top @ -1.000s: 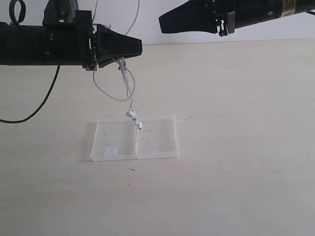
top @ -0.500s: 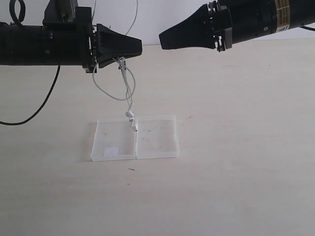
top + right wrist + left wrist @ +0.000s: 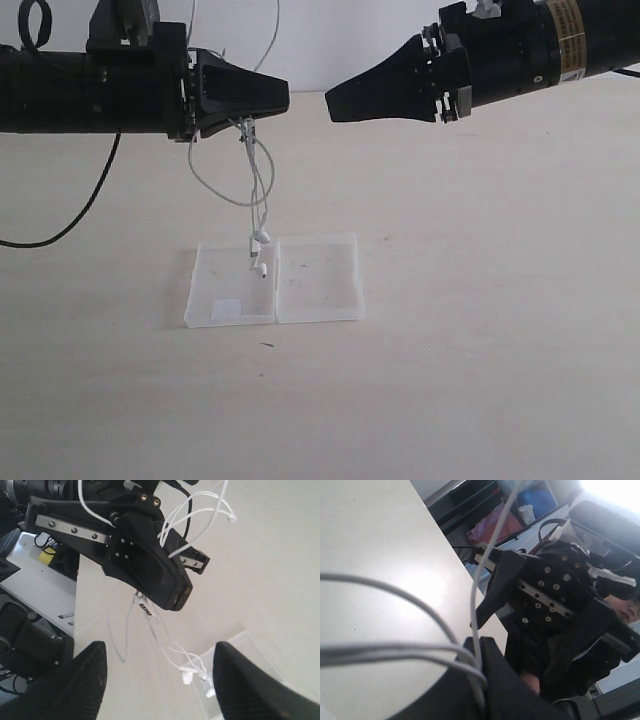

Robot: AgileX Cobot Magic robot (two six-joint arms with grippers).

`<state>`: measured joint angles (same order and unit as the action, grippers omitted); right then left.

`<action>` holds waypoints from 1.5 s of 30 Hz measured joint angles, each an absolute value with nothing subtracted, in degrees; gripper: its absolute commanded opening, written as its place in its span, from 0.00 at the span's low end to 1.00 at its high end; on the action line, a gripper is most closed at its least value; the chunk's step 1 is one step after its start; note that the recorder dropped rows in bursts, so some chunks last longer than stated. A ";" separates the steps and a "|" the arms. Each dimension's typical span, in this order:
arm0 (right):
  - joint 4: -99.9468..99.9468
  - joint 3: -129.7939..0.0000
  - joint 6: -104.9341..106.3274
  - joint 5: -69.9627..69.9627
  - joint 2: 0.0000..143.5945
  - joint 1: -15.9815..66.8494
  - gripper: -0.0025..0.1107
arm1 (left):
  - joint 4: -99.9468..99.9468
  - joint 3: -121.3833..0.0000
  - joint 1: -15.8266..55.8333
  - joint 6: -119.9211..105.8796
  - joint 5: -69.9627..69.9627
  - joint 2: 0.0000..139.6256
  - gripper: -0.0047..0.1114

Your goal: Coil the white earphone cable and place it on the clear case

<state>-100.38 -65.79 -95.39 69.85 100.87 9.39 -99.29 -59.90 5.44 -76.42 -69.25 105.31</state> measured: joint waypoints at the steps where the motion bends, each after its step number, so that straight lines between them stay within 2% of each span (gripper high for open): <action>1: -100.38 -65.79 -95.25 69.85 100.87 9.39 0.55 | -99.29 -59.90 5.44 -77.77 -69.25 105.31 0.04; 28: -100.38 -65.79 -94.82 69.85 100.87 9.39 0.55 | -99.38 -54.90 5.32 -87.60 -59.57 105.59 0.04; 45: -100.38 -65.79 -94.67 69.85 100.87 9.39 0.55 | -99.38 -54.80 6.02 -89.09 -62.25 115.95 0.04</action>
